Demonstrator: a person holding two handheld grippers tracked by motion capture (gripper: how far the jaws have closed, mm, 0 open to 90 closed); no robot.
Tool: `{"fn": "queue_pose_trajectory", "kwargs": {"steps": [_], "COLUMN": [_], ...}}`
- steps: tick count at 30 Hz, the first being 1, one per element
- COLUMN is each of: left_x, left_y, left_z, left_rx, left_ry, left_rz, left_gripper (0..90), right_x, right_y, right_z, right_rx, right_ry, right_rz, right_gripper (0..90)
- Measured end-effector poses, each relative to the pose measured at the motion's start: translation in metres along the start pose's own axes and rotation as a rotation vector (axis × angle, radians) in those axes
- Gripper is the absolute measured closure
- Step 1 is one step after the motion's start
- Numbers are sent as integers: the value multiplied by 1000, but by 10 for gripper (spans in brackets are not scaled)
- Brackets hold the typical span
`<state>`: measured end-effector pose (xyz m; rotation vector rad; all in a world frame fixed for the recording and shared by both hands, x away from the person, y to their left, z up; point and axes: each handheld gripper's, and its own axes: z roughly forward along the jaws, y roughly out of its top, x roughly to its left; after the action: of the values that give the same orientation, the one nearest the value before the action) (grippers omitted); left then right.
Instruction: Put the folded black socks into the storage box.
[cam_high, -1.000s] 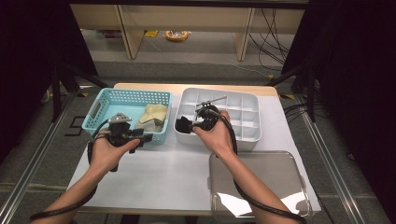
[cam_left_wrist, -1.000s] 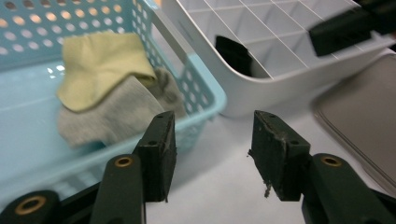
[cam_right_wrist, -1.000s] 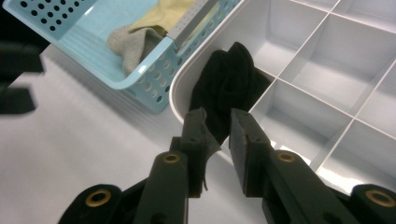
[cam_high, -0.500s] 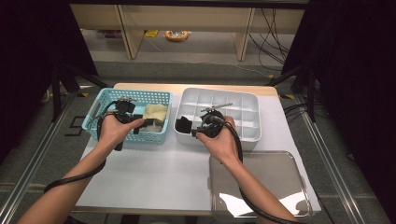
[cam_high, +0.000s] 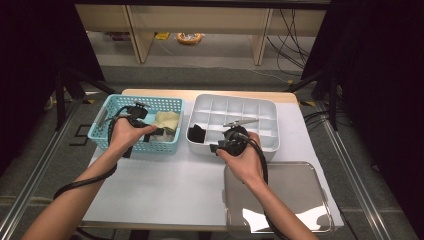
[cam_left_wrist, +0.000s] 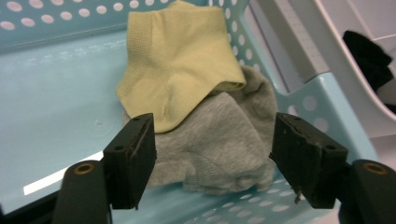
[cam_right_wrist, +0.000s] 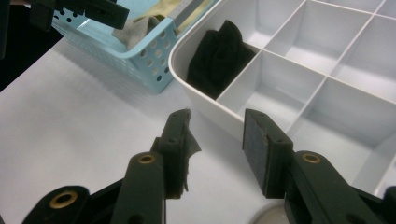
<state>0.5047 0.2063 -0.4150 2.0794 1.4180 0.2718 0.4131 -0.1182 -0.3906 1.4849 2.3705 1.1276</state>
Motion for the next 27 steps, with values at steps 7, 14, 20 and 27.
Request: {"fn": "queue_pose_trajectory", "kwargs": {"steps": [7, 14, 20, 27], "left_x": [-2, -10, -14, -12], "left_y": [3, 9, 10, 8], "left_z": [5, 13, 22, 29], "left_rx": [8, 39, 83, 127], "left_ry": [-4, 12, 31, 34], "left_rz": [11, 31, 7, -18], "left_gripper": [259, 257, 282, 345], "right_x": [-8, -6, -6, -7], "right_y": [-8, -8, -8, -9], "right_z": [-6, -9, -5, -5], "right_rx": [-42, -13, -28, -32], "right_ry": [11, 0, 16, 26], "right_rz": [-38, 9, -32, -28], "right_gripper": [605, 597, 591, 585]}}
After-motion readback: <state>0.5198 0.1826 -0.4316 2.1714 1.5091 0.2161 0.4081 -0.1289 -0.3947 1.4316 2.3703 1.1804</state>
